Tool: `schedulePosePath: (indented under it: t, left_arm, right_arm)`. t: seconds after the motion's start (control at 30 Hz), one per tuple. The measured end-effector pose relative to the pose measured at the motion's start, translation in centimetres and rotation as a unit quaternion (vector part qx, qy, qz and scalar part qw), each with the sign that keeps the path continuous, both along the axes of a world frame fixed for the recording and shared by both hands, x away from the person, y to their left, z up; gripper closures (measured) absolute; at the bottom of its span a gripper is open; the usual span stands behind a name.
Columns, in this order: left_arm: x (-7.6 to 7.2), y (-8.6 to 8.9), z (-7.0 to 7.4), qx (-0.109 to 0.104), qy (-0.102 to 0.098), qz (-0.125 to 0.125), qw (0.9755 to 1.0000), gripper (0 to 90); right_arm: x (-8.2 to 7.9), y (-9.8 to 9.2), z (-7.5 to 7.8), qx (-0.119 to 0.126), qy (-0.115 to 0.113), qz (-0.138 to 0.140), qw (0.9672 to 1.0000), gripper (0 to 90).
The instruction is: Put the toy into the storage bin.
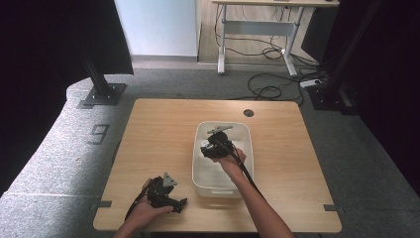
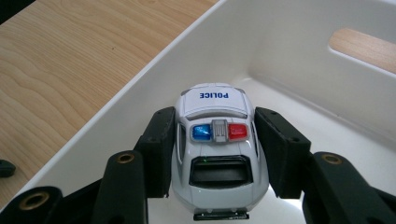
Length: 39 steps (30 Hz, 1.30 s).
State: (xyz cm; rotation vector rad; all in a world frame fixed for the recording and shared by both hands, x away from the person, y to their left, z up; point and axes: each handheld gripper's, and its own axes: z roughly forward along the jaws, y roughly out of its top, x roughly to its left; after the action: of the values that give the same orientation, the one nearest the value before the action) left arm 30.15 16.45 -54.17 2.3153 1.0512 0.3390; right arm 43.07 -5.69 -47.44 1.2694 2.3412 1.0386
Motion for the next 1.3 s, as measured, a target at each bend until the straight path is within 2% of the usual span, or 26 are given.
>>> schedulePosePath:
  t: [0.7,0.9,1.03,1.3]
  left_arm:
    - [0.0,0.0,0.0,0.000,-0.001,-0.001,1.0000,0.0]
    - [0.0,0.0,0.0,0.000,-0.001,-0.001,1.0000,0.0]
    - [0.0,0.0,0.0,0.000,-0.001,-0.001,1.0000,0.0]
    - [0.0,0.0,0.0,0.000,-0.001,-0.001,1.0000,0.0]
  right_arm:
    - [1.1,0.4,-1.0,-0.018,0.015,-0.011,0.9997,50.0]
    - [1.6,0.7,-1.9,-0.029,0.033,-0.014,0.9989,50.0]
    - [2.1,0.6,-2.5,-0.029,0.057,-0.024,0.9977,50.0]
    - [2.5,0.9,-3.2,-0.042,0.065,-0.027,0.9966,50.0]
